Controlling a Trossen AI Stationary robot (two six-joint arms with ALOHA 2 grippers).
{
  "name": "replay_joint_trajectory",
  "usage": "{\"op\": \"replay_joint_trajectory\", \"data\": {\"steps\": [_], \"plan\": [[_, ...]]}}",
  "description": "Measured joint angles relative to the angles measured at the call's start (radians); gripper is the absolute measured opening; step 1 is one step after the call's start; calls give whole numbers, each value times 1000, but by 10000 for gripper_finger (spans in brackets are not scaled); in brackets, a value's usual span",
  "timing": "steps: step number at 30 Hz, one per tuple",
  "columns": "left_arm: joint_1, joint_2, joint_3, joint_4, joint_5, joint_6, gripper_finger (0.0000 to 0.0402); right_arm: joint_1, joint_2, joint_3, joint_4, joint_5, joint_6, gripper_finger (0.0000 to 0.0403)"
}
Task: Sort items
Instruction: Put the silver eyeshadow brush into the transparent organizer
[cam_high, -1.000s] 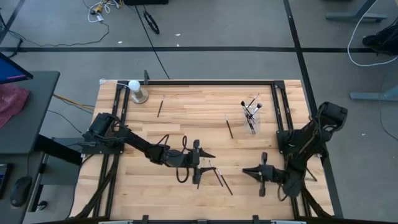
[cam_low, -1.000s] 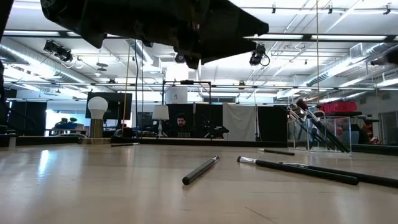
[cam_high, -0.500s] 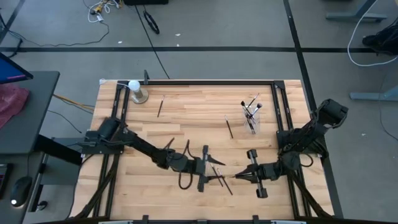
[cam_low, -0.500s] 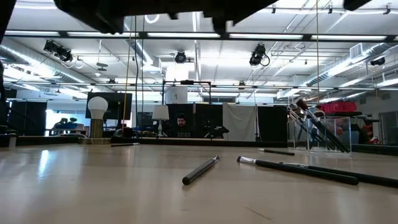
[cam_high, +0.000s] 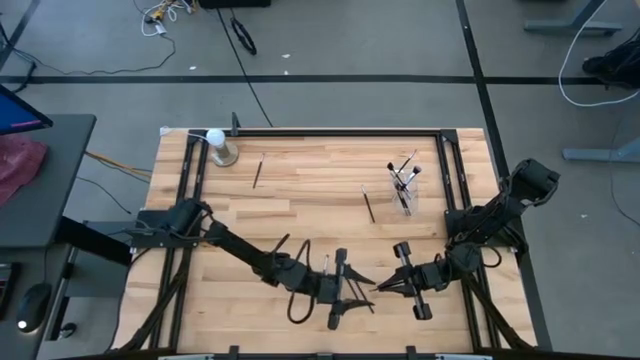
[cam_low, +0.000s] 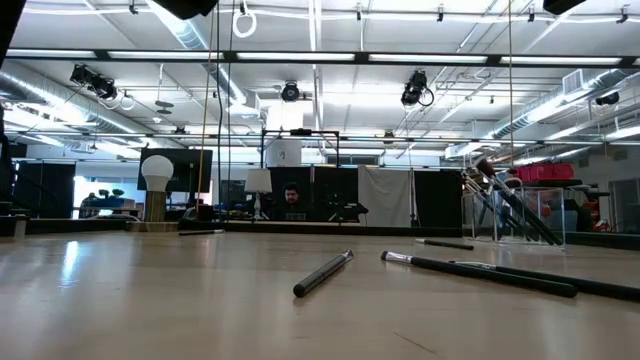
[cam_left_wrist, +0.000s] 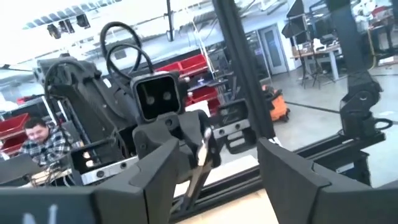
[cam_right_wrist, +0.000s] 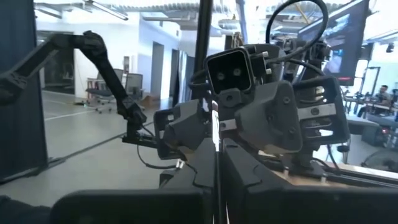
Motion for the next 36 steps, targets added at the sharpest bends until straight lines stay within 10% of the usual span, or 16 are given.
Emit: {"op": "replay_joint_trajectory", "data": {"steps": [26,36], "plan": [[16,0,0,24,66,-29,8,1,0,1,-12,-2,15,13],[10,-18,-1,-156,-56,-144,3,28,-56,2,-324,206,138,102]]}}
